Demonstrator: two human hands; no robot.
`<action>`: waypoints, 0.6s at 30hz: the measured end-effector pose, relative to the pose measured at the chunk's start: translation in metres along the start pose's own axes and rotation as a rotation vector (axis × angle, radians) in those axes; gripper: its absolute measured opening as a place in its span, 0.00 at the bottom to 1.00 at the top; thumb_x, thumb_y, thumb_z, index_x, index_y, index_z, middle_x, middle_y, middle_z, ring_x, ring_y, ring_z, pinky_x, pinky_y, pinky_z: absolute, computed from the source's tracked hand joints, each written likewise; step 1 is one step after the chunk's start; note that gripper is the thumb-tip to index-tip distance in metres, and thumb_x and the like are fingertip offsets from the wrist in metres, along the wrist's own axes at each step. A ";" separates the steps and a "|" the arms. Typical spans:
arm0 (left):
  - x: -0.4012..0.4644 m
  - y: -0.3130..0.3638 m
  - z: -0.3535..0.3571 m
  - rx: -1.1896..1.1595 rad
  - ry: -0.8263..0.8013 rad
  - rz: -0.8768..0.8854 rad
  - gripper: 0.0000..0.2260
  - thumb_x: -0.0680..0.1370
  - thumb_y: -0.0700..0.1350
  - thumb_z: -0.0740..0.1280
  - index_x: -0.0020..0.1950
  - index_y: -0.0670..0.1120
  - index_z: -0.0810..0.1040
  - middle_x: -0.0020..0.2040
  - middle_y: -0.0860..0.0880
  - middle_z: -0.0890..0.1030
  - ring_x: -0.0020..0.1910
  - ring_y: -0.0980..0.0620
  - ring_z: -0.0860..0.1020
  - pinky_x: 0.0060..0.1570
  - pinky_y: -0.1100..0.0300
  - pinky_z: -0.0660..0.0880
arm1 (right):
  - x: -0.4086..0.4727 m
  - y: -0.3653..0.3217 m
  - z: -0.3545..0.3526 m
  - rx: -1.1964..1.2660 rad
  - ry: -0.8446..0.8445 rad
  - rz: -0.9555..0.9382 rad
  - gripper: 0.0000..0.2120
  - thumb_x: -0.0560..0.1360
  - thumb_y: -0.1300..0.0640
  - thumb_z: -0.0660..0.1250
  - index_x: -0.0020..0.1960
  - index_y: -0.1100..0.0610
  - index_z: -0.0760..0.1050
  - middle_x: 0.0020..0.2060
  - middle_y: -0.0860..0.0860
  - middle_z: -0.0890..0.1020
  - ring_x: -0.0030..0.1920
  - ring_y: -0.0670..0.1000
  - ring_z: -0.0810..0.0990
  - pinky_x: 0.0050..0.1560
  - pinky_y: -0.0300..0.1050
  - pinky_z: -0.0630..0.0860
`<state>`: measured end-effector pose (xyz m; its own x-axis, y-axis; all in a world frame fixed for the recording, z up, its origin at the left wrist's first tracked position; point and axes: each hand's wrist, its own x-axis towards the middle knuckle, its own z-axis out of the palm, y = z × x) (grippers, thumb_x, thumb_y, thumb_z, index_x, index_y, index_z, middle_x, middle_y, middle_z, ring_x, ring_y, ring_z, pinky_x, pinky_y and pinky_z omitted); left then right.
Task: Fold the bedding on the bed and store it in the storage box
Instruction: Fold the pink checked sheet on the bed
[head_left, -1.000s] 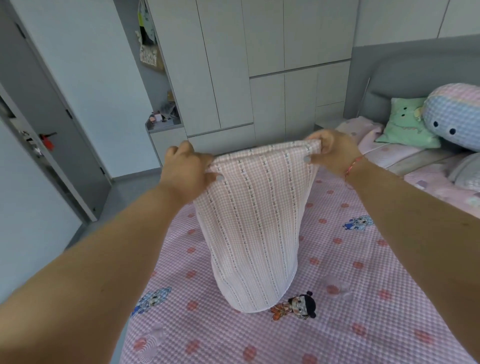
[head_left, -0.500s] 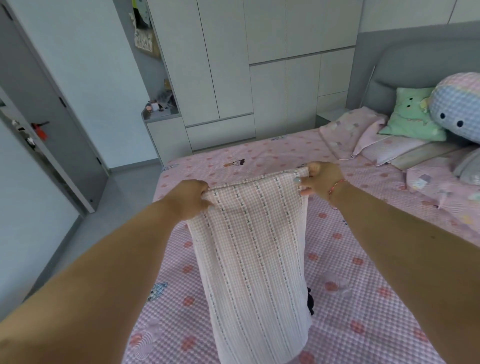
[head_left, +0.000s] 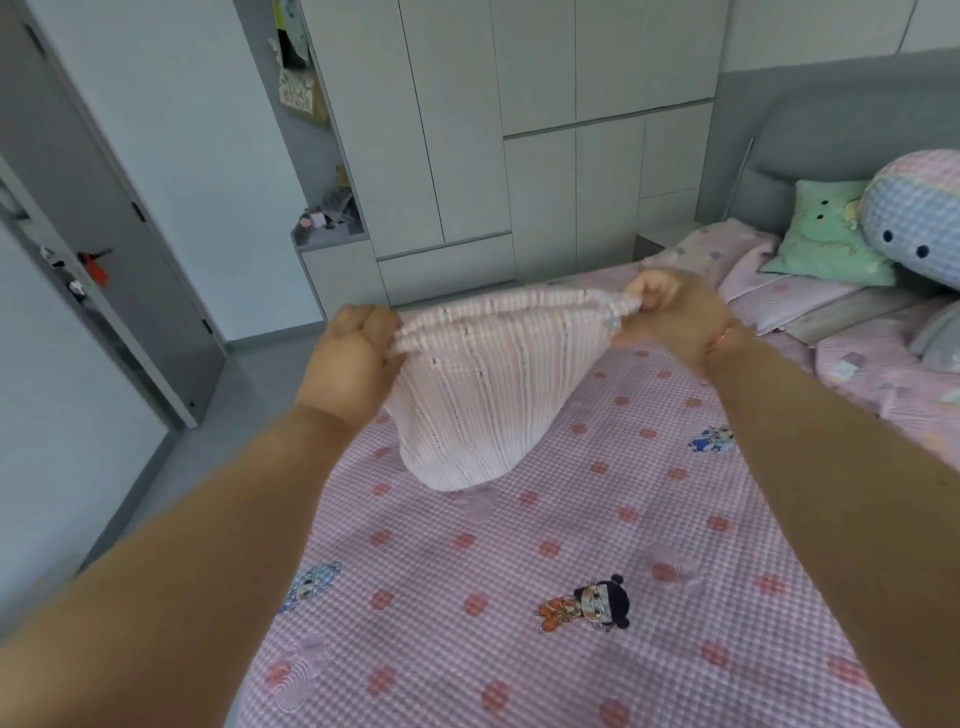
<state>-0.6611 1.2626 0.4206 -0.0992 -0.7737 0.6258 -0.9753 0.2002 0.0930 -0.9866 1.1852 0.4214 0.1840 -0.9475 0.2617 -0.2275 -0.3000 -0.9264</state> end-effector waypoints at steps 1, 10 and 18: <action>-0.018 -0.001 0.007 -0.020 -0.107 -0.019 0.10 0.74 0.39 0.72 0.51 0.38 0.77 0.46 0.39 0.77 0.48 0.39 0.75 0.44 0.55 0.69 | -0.007 0.010 -0.003 -0.128 -0.111 0.051 0.14 0.64 0.75 0.72 0.37 0.58 0.74 0.33 0.55 0.78 0.34 0.50 0.77 0.38 0.42 0.78; -0.196 0.043 0.090 -0.124 -1.204 0.045 0.16 0.71 0.43 0.67 0.58 0.52 0.77 0.48 0.52 0.81 0.48 0.51 0.78 0.47 0.56 0.76 | -0.102 0.155 0.050 -0.825 -1.120 0.524 0.17 0.66 0.66 0.75 0.34 0.50 0.70 0.35 0.47 0.76 0.36 0.43 0.76 0.34 0.34 0.73; -0.263 0.075 0.121 -0.377 -1.405 -0.148 0.06 0.69 0.40 0.65 0.35 0.50 0.72 0.33 0.55 0.72 0.32 0.56 0.72 0.31 0.63 0.68 | -0.131 0.202 0.060 -0.796 -1.406 0.799 0.15 0.73 0.72 0.65 0.54 0.55 0.75 0.49 0.48 0.78 0.56 0.51 0.77 0.62 0.46 0.74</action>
<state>-0.7323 1.4082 0.1697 -0.3269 -0.6941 -0.6414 -0.9070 0.0396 0.4193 -0.9990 1.2558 0.1838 0.3035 -0.2091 -0.9296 -0.9369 -0.2430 -0.2512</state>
